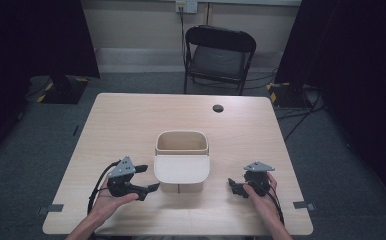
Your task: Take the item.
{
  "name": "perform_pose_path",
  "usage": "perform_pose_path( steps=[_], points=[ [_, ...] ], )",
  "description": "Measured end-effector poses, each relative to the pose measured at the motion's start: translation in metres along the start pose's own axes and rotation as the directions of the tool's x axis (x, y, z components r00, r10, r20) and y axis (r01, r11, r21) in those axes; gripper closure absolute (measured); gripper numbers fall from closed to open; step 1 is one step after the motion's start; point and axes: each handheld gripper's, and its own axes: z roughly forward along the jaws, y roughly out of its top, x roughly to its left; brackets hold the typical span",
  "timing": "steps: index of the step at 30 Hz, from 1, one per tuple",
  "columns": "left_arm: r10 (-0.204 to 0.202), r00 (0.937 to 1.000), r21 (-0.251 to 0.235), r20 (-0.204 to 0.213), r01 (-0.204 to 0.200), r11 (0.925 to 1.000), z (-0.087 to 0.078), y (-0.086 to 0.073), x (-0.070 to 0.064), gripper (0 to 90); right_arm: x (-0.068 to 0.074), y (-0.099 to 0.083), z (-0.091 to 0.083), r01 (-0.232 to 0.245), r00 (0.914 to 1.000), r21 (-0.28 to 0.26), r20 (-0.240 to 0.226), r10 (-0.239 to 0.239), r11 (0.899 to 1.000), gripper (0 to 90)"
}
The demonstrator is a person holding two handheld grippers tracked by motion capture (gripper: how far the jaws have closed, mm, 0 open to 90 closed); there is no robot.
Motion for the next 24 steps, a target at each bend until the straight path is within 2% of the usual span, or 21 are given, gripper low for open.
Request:
perform_pose_path(
  steps=[1, 3, 8, 17, 24],
  points=[
    [-0.009, 0.9999, -0.003, 0.007, 0.009, 1.0, 0.001, 0.0, -0.001, 18.9, 0.0, 0.0, 0.0, 0.0, 1.0, 0.0, 0.0, 0.0, 1.0, 12.3],
    [-0.016, 0.9986, -0.005, 0.05, 0.016, 0.9999, 0.002, 0.002, -0.003, 18.9, 0.0, 0.0, 0.0, 0.0, 1.0, 0.0, 0.0, 0.0, 1.0, 12.3],
    [0.003, 0.9993, -0.006, 0.038, -0.002, 1.0, 0.005, 0.004, -0.007, 18.8, 0.0, 0.0, 0.0, 0.0, 1.0, 0.0, 0.0, 0.0, 1.0, 12.3],
    [0.002, 0.9991, -0.002, 0.043, -0.002, 1.0, 0.011, 0.006, -0.01, 18.9, 0.0, 0.0, 0.0, 0.0, 1.0, 0.0, 0.0, 0.0, 1.0, 12.2],
    [-0.005, 0.9993, -0.018, 0.036, 0.006, 0.9998, 0.01, 0.007, -0.008, 19.7, 0.0, 0.0, 0.0, 0.0, 1.0, 0.0, 0.0, 0.0, 1.0, 12.2]
  ],
)
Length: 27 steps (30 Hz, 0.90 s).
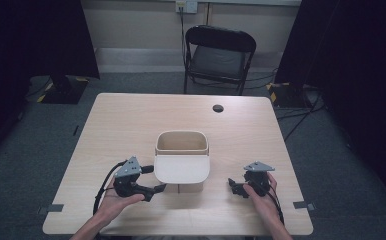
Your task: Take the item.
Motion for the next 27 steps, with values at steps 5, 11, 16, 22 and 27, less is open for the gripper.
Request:
perform_pose_path(
  steps=[5, 11, 16, 22, 27],
  points=[
    [0.001, 1.0, -0.014, -0.005, -0.001, 0.9999, -0.0009, 0.0009, 0.0, 20.8, 0.0001, 0.0, 0.0001, -0.001, 1.0, 0.0, 0.001, 0.001, 1.0, 12.3],
    [-0.005, 1.0, -0.033, -0.005, 0.005, 0.9994, -0.003, 0.0017, 0.0012, 21.6, -0.0001, 0.0001, 0.0001, -0.001, 1.0, 0.001, 0.0, 0.001, 1.0, 12.1],
    [-0.009, 1.0, -0.049, 0.001, 0.009, 0.9988, -0.0037, 0.0024, 0.0017, 21.6, -0.0001, 0.0001, 0.0001, 0.0, 1.0, 0.001, 0.0, 0.0, 1.0, 12.1],
    [-0.017, 0.9997, -0.043, 0.018, 0.017, 0.9989, -0.0036, 0.0034, 0.0028, 22.7, -0.0001, 0.0002, 0.0001, 0.0, 1.0, 0.001, 0.0, 0.0, 1.0, 12.1],
    [-0.022, 0.9995, -0.052, 0.022, 0.023, 0.9984, -0.0043, 0.0059, 0.0007, 22.8, -0.0001, 0.0002, 0.0001, 0.0, 1.0, 0.001, 0.0, 0.0, 1.0, 12.1]
  ],
)
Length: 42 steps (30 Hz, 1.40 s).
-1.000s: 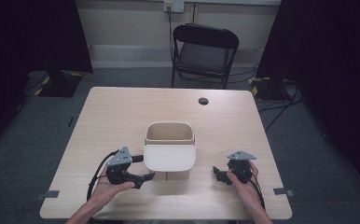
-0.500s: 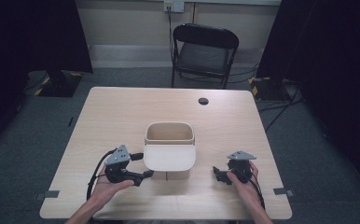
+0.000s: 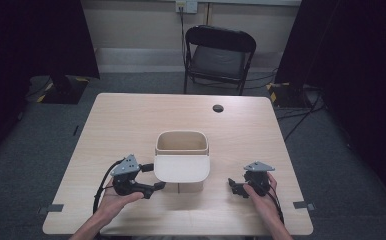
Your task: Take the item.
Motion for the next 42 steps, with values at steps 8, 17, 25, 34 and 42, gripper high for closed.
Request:
perform_pose_path(
  steps=[8, 17, 25, 34, 42],
  points=[
    [0.0, 1.0, -0.002, -0.003, 0.0, 1.0, -0.0005, 0.0011, 0.0015, 22.5, 0.0, 0.0, 0.0, 0.0, 1.0, 0.0, 0.0, 0.0, 1.0, 12.1],
    [-0.005, 1.0, -0.036, 0.005, 0.005, 0.9993, -0.0026, 0.0031, 0.0002, 23.0, 0.0, 0.0, 0.0, 0.0, 1.0, 0.0, 0.0, 0.0, 1.0, 12.1],
    [-0.005, 1.0, -0.052, 0.003, 0.005, 0.9986, -0.0047, 0.0047, -0.0004, 23.0, 0.0, 0.0, 0.0, 0.0, 1.0, 0.0, 0.0, 0.0, 1.0, 12.1],
    [-0.004, 1.0, -0.066, 0.005, 0.004, 0.9978, -0.0047, 0.0051, -0.0015, 21.8, 0.0, 0.0, 0.0, -0.001, 1.0, 0.001, 0.0, 0.001, 1.0, 12.1],
    [0.003, 1.0, -0.067, -0.002, -0.003, 0.9978, -0.0057, 0.0062, -0.0017, 21.7, -0.0001, 0.0, 0.0, 0.0, 1.0, 0.0, 0.0, 0.0, 1.0, 12.1]
  ],
)
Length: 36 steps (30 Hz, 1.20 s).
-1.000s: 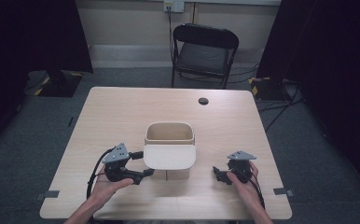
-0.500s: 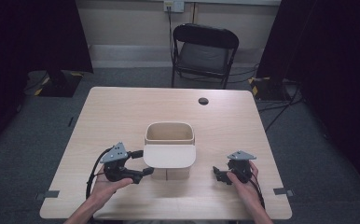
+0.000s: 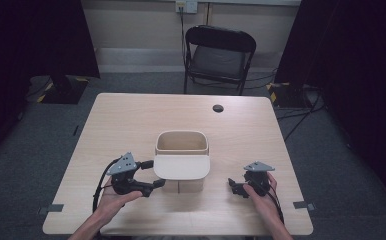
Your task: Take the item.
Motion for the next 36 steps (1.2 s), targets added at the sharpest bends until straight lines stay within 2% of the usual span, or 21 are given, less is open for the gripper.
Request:
perform_pose_path(
  steps=[19, 28, 36],
  points=[
    [-0.008, 0.9997, -0.013, -0.022, 0.008, 0.9999, -0.0003, 0.0052, -0.0001, 20.3, -0.0002, 0.0, 0.0002, 0.001, 1.0, -0.001, -0.001, -0.001, 1.0, 12.1],
    [0.0, 0.9999, -0.028, -0.015, 0.0, 0.9996, -0.002, 0.0064, 0.0026, 19.4, -0.0003, 0.0, 0.0, 0.003, 1.0, 0.001, -0.002, -0.003, 1.0, 12.1],
    [-0.013, 0.9999, -0.039, -0.004, 0.013, 0.9991, -0.0038, 0.0093, 0.0033, 20.4, -0.0001, 0.0, 0.0001, 0.001, 1.0, 0.0, -0.001, -0.001, 1.0, 12.1]
  ],
)
